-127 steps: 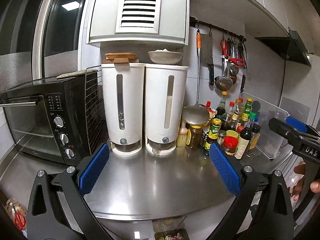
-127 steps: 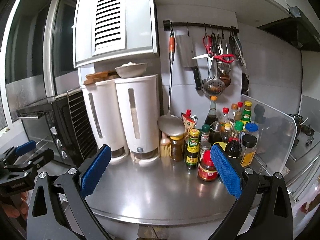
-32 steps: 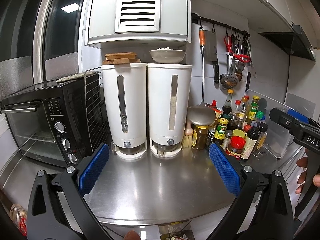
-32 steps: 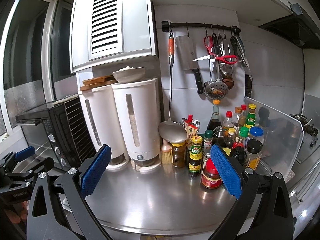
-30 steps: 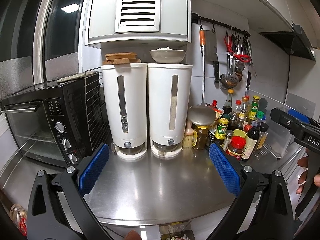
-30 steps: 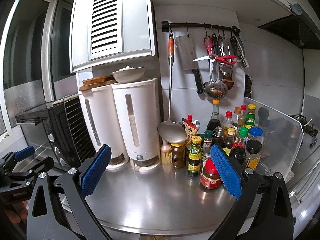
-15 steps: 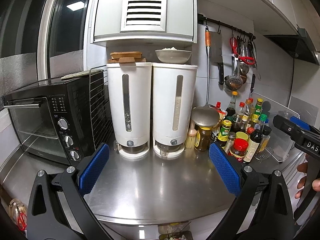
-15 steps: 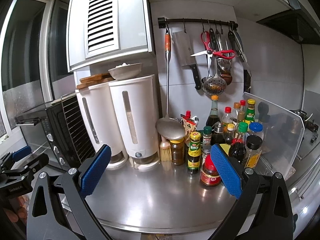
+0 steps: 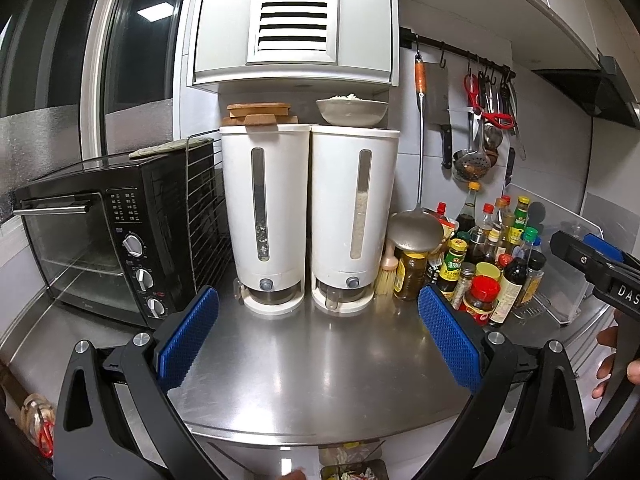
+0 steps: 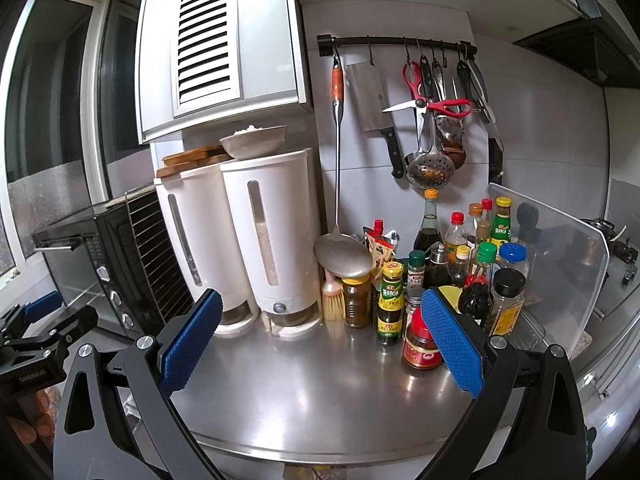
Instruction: Collect trash
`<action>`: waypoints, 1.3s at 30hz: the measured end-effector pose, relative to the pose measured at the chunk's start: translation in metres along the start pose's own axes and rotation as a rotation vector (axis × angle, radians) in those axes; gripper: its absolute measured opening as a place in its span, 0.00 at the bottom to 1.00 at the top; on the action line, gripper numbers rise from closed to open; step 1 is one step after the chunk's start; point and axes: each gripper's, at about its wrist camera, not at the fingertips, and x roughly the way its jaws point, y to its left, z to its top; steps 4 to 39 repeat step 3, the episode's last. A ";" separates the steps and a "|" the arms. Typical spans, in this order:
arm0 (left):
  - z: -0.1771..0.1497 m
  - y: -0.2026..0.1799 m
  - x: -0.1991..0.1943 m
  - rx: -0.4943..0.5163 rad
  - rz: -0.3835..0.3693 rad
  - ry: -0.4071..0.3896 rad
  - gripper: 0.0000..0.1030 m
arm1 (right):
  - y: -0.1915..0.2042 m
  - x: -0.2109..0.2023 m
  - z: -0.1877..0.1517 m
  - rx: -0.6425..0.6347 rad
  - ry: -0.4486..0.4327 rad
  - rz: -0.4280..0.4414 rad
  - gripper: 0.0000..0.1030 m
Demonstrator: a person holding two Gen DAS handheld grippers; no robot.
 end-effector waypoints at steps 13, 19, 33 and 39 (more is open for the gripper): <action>0.000 0.000 -0.001 -0.008 -0.005 0.009 0.92 | 0.001 -0.002 -0.001 0.001 0.002 0.004 0.97; 0.000 0.000 -0.001 -0.008 -0.005 0.009 0.92 | 0.001 -0.002 -0.001 0.001 0.002 0.004 0.97; 0.000 0.000 -0.001 -0.008 -0.005 0.009 0.92 | 0.001 -0.002 -0.001 0.001 0.002 0.004 0.97; 0.000 0.000 -0.001 -0.008 -0.005 0.009 0.92 | 0.001 -0.002 -0.001 0.001 0.002 0.004 0.97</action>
